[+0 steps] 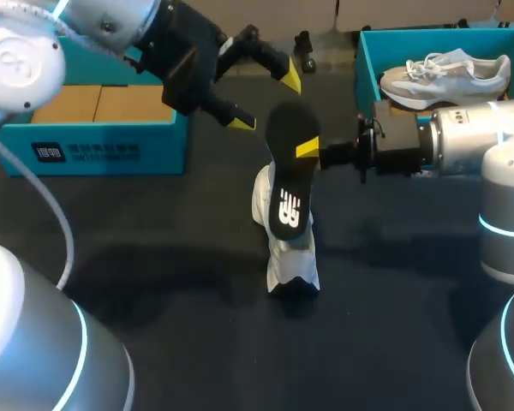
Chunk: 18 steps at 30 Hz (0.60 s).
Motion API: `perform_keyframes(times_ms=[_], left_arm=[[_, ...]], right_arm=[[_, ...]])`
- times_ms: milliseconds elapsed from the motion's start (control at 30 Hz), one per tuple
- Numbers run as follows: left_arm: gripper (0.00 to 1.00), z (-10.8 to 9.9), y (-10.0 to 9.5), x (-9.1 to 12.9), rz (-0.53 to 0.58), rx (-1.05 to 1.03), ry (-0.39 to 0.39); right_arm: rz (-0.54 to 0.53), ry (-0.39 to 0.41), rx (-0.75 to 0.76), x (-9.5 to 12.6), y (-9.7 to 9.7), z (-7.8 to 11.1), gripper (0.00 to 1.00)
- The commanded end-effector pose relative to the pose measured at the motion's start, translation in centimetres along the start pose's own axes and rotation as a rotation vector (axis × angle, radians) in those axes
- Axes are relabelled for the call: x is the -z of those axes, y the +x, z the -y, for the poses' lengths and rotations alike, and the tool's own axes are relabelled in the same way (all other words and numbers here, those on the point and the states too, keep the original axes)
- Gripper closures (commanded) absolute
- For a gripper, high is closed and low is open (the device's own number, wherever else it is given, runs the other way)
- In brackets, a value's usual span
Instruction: Take the shoe out of the shoebox, open the shoe tongue, remove and reinsert the insole, then place the shoe into the shoebox
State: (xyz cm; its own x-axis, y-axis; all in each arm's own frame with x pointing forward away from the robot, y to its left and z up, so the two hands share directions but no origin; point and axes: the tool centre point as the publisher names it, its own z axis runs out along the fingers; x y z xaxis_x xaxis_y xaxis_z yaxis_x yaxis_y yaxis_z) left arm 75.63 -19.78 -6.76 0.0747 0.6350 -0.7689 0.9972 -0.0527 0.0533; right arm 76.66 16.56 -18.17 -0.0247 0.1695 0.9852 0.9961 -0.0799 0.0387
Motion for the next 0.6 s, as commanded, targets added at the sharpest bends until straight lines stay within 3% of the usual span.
perform_keyframes(times_ms=[33,600], left_arm=[[0.0,0.4,1.0,0.0,0.157,0.0,-0.006],[0.0,0.3,4.2,-0.6,0.378,-0.007,-0.053]], right_arm=[[0.014,-0.011,-0.003,0.7,0.7,0.6,1.0],[0.04,-0.015,-0.024,1.7,1.8,1.2,1.0]])
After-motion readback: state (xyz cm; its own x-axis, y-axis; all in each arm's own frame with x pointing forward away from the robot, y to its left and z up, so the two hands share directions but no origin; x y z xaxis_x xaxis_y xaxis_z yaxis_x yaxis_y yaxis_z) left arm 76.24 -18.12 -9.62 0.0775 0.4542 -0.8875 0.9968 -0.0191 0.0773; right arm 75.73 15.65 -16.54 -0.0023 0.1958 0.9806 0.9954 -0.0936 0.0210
